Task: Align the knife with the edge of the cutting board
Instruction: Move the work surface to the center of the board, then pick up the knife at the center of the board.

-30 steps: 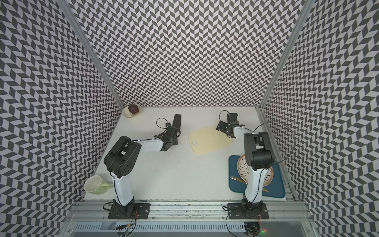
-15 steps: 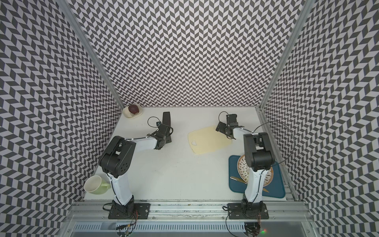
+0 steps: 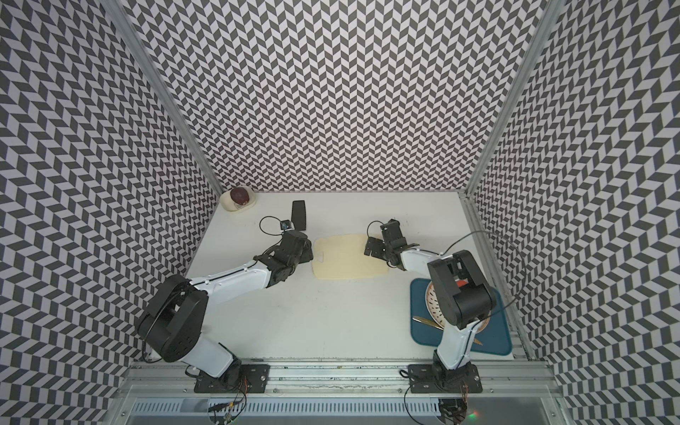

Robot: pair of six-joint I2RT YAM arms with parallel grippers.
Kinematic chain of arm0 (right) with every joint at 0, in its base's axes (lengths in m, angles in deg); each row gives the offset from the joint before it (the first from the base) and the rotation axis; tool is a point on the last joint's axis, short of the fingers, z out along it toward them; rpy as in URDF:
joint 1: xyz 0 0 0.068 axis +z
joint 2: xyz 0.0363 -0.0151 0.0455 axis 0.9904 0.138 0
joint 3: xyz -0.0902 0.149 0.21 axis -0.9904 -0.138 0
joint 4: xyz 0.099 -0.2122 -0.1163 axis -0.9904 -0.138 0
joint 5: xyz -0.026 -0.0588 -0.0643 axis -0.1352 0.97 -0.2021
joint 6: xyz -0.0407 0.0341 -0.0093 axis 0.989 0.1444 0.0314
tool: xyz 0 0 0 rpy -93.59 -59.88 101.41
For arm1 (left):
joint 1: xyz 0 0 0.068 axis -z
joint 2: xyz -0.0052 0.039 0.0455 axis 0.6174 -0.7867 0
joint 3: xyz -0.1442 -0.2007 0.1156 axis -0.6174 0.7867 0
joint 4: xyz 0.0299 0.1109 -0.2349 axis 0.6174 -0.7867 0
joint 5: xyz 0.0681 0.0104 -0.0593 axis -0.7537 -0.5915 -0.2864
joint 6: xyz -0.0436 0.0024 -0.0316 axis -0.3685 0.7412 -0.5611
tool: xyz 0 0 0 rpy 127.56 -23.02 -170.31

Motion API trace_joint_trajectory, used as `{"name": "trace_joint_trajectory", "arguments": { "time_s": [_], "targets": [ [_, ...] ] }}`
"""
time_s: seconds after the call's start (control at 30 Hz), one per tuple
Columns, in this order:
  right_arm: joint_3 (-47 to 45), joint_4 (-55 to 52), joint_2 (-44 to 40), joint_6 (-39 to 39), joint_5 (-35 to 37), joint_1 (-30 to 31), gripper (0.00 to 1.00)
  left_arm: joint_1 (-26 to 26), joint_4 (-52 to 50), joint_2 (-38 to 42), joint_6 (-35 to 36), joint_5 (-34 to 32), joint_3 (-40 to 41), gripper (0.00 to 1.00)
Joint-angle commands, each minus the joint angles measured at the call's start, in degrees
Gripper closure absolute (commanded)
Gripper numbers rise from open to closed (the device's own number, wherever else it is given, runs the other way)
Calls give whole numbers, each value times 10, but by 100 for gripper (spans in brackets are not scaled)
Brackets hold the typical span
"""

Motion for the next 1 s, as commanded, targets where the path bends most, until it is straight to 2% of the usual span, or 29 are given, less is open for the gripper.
{"name": "trace_joint_trajectory", "arguments": {
  "time_s": [0.0, 0.3, 0.5, 0.67, 0.77, 0.97],
  "targets": [
    [-21, -7, 3, -29, -17, 25, 1, -2, 8, 6, -2, -15, 3, 24],
    [-25, -4, 3, -40, -4, 55, 1, -4, 30, 5, 8, -29, 14, 22],
    [-14, -27, -38, -17, 45, 55, 0, -15, 55, 10, 16, -28, 24, 21],
    [-46, -20, -151, -6, 75, 56, 0, -67, 65, 12, -7, 39, 17, 22],
    [-85, -18, -236, -4, 63, 60, 0, -96, 68, -6, -6, 62, 2, 25],
    [-170, 8, -391, 3, 21, 64, 0, -133, -6, -84, -20, 93, -65, 33]
  ]
}}
